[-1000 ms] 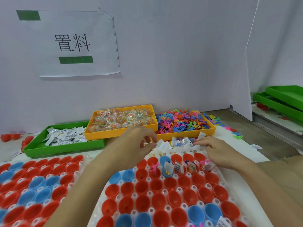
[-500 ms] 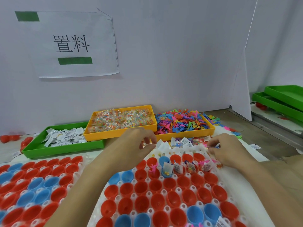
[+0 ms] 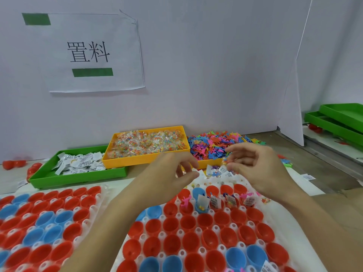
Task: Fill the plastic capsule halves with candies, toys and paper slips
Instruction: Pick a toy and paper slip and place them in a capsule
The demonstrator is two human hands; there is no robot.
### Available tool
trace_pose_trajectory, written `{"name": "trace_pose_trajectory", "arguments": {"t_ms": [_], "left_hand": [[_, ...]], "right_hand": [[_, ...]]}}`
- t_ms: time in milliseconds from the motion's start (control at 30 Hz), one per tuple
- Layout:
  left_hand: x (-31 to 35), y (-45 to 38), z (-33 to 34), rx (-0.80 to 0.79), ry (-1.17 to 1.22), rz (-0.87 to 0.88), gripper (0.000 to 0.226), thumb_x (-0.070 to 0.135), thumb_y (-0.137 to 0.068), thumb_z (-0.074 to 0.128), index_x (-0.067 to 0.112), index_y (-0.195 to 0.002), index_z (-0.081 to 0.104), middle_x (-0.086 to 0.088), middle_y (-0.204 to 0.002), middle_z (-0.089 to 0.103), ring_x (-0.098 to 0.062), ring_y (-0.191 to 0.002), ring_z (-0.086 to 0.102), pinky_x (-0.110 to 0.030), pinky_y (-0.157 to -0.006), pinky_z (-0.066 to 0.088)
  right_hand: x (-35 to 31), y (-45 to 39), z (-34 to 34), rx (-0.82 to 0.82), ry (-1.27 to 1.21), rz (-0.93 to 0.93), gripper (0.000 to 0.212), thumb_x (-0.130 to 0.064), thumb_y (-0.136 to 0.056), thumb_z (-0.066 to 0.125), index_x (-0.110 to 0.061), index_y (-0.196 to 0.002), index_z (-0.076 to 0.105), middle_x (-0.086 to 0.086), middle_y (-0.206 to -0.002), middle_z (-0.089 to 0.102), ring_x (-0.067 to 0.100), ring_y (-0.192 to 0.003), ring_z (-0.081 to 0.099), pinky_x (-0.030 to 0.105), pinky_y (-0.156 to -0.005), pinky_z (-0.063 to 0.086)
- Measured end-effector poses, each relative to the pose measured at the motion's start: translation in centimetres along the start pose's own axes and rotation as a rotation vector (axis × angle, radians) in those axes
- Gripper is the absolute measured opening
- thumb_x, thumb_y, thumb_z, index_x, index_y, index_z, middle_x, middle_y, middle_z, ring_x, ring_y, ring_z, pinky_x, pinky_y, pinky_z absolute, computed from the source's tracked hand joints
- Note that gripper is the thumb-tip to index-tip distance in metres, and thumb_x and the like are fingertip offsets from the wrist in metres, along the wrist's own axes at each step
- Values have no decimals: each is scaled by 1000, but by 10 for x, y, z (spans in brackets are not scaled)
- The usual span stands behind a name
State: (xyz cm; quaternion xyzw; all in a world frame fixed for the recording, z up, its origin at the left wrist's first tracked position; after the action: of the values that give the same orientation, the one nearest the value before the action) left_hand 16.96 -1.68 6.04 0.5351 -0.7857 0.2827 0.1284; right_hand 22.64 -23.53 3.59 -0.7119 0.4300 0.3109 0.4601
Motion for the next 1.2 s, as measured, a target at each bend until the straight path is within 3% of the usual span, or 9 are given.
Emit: {"name": "trace_pose_trajectory", "arguments": {"t_ms": [167, 300, 500, 600, 833, 933, 1067, 1200], "left_hand": [[10, -2, 7, 11, 142, -1, 31, 34, -86, 73, 34, -115, 61, 14, -95, 65, -1, -73, 62, -11, -63, 43], [14, -2, 9, 36, 139, 21, 26, 24, -84, 77, 31, -106, 67, 14, -88, 64, 1, -67, 59, -8, -60, 40], [14, -2, 8, 70, 94, 23, 12, 20, -86, 75, 25, -95, 69, 13, -79, 66, 1, -71, 60, -9, -61, 44], [14, -2, 8, 79, 63, 32, 10, 19, -88, 72, 27, -89, 67, 13, -76, 65, 1, -72, 59, -9, -62, 44], [11, 0, 6, -15, 87, 16, 10, 19, -84, 76, 21, -84, 66, 8, -79, 68, 0, -71, 63, -10, -59, 44], [11, 1, 3, -35, 52, 7, 14, 31, -81, 79, 23, -87, 70, 13, -80, 68, 1, -76, 64, -12, -61, 46], [11, 0, 2, -32, 60, -11, 13, 20, -81, 80, 23, -83, 68, 11, -71, 68, 1, -64, 62, -11, -59, 45], [11, 1, 4, -68, 94, -49, 11, 26, -81, 80, 24, -85, 70, 8, -70, 71, -2, -62, 65, -25, -64, 55]], "right_hand": [[-29, 12, 18, -162, -170, -42, 50, 6, -75, 82, -28, -109, 67, 0, -91, 71, 23, -77, 75, 33, -75, 62], [-35, 15, 24, -184, -199, -46, 49, 6, -74, 82, -23, -110, 67, 5, -92, 70, 30, -74, 74, 46, -79, 61], [-33, 15, 24, -181, -205, -56, 40, -4, -76, 83, -24, -107, 70, -1, -92, 73, 20, -76, 75, 30, -77, 62], [-33, 15, 24, -174, -153, -70, 25, -14, -74, 85, -28, -93, 76, -6, -90, 76, 12, -81, 75, 23, -77, 59], [-32, 16, 30, -212, -95, -85, 17, -1, -77, 82, -16, -86, 79, -4, -80, 78, 8, -77, 75, 17, -74, 58], [-33, 18, 32, -217, -56, -90, 19, -2, -77, 82, -19, -84, 80, -8, -79, 78, 5, -76, 74, 16, -73, 57], [-34, 19, 34, -211, -55, -110, 26, -1, -77, 82, -26, -84, 79, -10, -79, 77, 5, -76, 74, 15, -72, 57], [-33, 19, 36, -173, -84, -125, 26, 3, -78, 80, -21, -86, 76, -5, -79, 77, 10, -75, 75, 22, -75, 60]]}}
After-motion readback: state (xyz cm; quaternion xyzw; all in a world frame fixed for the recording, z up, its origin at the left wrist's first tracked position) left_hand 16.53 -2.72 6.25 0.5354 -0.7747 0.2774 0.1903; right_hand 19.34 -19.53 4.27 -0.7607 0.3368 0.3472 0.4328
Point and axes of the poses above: each hand's wrist, its own y-axis away from the middle knuckle, its own z-axis out of the palm, x = y × z, the point moved 3 cm from there along -y, towards the middle knuckle
